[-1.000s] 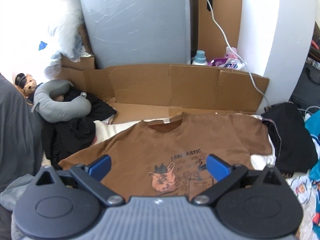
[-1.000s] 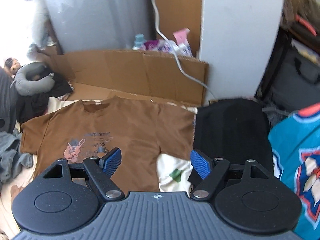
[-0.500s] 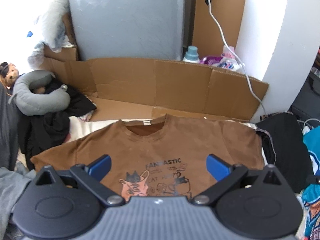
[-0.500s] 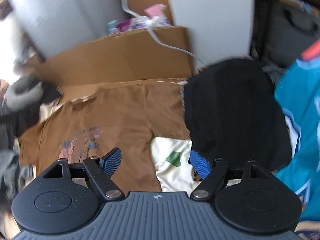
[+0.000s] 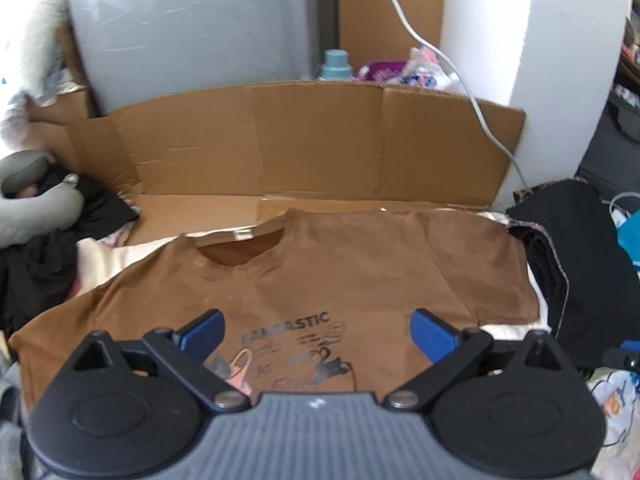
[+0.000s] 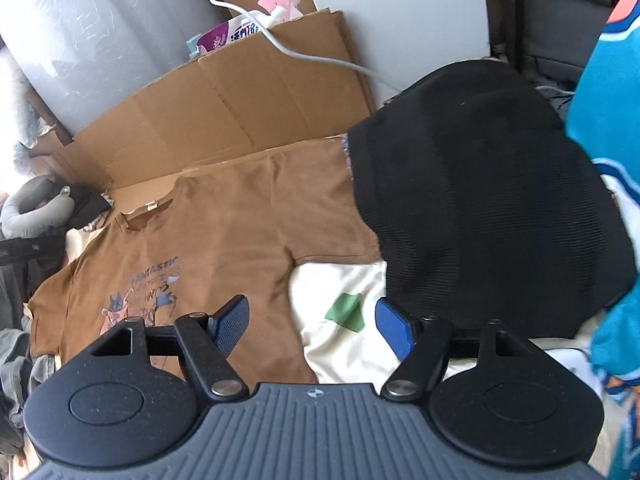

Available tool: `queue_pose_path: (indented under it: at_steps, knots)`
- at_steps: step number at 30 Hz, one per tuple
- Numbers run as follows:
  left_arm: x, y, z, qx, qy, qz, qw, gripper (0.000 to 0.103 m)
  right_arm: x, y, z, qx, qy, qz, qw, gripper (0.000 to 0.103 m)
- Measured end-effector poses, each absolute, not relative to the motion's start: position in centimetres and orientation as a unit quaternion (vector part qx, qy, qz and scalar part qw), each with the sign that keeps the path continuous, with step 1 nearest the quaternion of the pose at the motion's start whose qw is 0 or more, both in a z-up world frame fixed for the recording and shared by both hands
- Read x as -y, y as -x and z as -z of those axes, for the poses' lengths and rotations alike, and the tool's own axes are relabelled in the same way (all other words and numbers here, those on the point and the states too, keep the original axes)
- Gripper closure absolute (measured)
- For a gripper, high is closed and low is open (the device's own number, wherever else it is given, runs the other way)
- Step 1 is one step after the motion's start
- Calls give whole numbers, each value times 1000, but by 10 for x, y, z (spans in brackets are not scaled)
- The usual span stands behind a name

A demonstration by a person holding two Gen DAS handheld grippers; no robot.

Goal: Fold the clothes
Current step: 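Open the left tool and lift both tools above the T-shirt, then grasp the T-shirt sleeve edge with the right tool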

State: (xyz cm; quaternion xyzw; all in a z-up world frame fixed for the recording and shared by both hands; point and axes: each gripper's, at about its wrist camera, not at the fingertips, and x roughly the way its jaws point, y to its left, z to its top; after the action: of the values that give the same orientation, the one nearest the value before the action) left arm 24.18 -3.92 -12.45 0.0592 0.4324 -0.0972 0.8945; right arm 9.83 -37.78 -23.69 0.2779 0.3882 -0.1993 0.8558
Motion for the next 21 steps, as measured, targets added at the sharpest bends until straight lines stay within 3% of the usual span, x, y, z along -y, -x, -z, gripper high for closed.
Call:
queue_pose_path:
  at_steps: [3,5,7,9,17,21]
  knots:
    - [48,-253,145,-437,-58,117,890,13,376,-106,257,-374,-281,201,861,28]
    - [53,-261,158,-441,-48,139,885,24,376,-113,275,-367,-291,212,858,36]
    - [59,-269,171,-443,-42,157,882,31,376,-120,292,-358,-303,227,853,51]
    - [65,-278,183,-444,-40,168,879,41,376,-126,307,-342,-312,231,856,55]
    - [85,-313,198,-452,-24,173,875,52,387,-143,342,-298,-342,299,840,55]
    - [102,-316,208,-455,-10,171,874,67,403,-150,362,-271,-403,349,802,55]
